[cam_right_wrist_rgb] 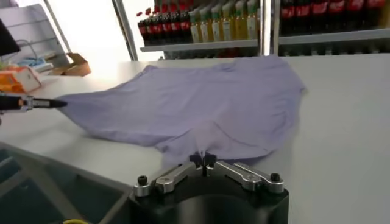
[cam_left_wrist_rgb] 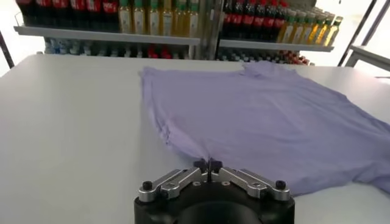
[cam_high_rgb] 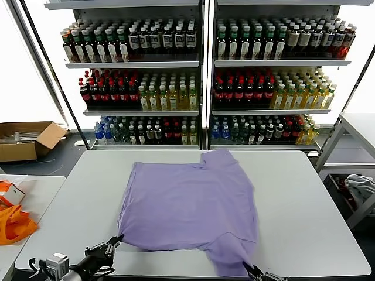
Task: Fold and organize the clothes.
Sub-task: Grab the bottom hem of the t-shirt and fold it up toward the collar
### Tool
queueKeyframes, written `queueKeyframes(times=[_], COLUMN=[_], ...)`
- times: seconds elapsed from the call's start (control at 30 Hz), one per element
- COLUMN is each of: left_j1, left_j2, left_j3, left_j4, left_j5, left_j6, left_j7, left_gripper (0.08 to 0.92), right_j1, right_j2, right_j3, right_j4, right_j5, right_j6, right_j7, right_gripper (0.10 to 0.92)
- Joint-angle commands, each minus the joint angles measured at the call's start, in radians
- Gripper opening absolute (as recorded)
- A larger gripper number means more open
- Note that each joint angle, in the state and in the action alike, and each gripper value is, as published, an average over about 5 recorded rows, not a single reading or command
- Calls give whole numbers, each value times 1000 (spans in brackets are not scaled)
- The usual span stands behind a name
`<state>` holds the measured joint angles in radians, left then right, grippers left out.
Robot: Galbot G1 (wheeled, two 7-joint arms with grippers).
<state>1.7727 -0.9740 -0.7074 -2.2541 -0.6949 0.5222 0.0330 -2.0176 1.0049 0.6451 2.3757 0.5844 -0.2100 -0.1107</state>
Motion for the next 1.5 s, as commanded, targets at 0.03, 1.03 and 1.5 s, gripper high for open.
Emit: queueKeyframes(times=[0.03,1.03,1.5], left_j1=[-78,-631,-542], left_j2=[6,59,33], left_j3=[-23,251,175], left_j4=[1,470,448], left_j5=[-102,-186,-189], left_j6=[18,54,41], left_j7=[-19,0,-9], left_gripper=[85,85,212], right_j1=[181,858,742], right_j2=[14,31,79], right_j3=[-7,-306,-223], right_j4=[-32,-588,-493], right_j5=[94,65,-42], right_j6=[20,-1,-65], right_j7=[18,18,98], right_gripper=[109,116,469])
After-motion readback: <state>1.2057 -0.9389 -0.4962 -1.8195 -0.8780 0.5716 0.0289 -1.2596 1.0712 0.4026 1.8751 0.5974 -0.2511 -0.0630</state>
